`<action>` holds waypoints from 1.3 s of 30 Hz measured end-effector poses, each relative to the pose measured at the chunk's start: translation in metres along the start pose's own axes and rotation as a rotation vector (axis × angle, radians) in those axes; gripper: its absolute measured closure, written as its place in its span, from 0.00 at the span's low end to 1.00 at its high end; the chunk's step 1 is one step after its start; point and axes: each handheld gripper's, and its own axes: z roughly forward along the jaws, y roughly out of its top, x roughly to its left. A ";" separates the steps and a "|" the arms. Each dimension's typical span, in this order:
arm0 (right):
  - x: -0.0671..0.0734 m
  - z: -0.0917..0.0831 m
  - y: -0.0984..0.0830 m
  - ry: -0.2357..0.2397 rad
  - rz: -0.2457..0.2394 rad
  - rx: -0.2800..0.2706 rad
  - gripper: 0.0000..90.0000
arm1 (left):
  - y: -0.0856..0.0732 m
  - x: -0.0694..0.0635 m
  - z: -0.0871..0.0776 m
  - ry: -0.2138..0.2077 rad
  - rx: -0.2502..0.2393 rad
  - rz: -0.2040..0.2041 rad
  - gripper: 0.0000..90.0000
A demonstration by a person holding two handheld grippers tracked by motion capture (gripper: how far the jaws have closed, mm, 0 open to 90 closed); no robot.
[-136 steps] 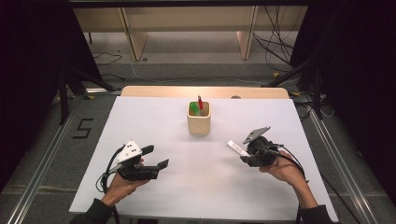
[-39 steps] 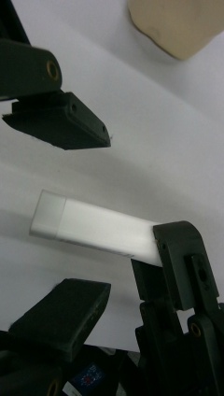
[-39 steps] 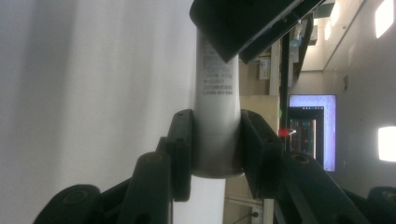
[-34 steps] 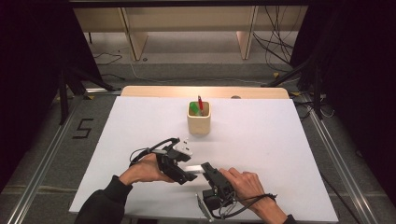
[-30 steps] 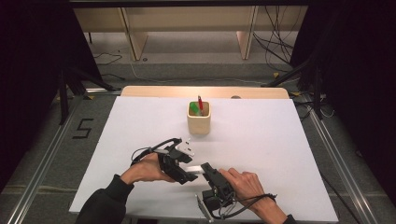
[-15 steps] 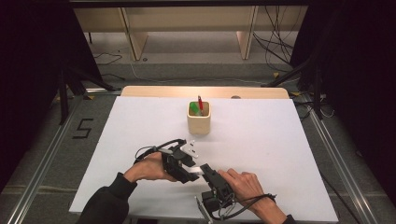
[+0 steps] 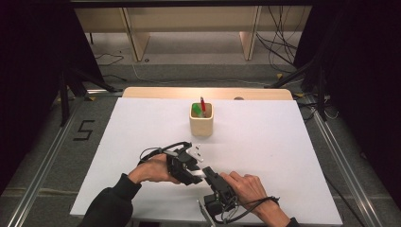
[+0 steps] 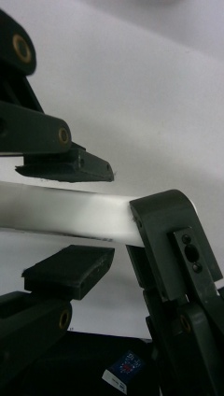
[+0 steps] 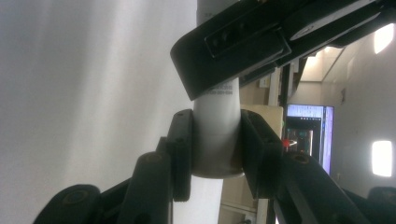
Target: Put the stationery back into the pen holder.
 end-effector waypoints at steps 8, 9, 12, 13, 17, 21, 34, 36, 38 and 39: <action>0.001 0.000 0.000 0.000 -0.009 -0.005 0.75 | 0.003 0.000 0.003 -0.016 0.024 0.014 0.66; 0.001 0.000 0.000 0.000 -0.010 -0.006 0.75 | 0.003 0.000 0.003 -0.017 0.029 0.016 0.66; 0.001 0.000 0.000 0.003 -0.013 -0.005 0.75 | 0.005 0.000 0.004 -0.023 0.041 0.018 0.68; 0.001 0.000 0.000 0.003 -0.013 -0.005 0.75 | 0.005 0.001 0.004 -0.025 0.044 0.017 0.68; 0.002 0.000 0.001 0.006 -0.019 -0.007 0.75 | 0.006 0.002 0.004 -0.031 0.054 0.015 0.70; 0.003 0.000 0.000 0.004 -0.024 -0.012 0.75 | 0.006 0.002 0.005 -0.033 0.065 0.020 0.71; 0.004 0.001 0.001 0.007 -0.057 -0.025 0.75 | 0.010 0.001 0.008 -0.052 0.098 0.027 0.75; 0.005 0.000 0.001 0.009 -0.058 -0.026 0.75 | 0.010 0.002 0.008 -0.059 0.105 0.026 0.75; 0.005 0.000 0.001 0.011 -0.060 -0.032 0.75 | 0.009 0.002 0.008 -0.071 0.106 0.024 0.76; 0.006 0.000 0.002 0.013 -0.057 -0.029 0.75 | 0.009 0.002 0.008 -0.074 0.107 0.027 0.76</action>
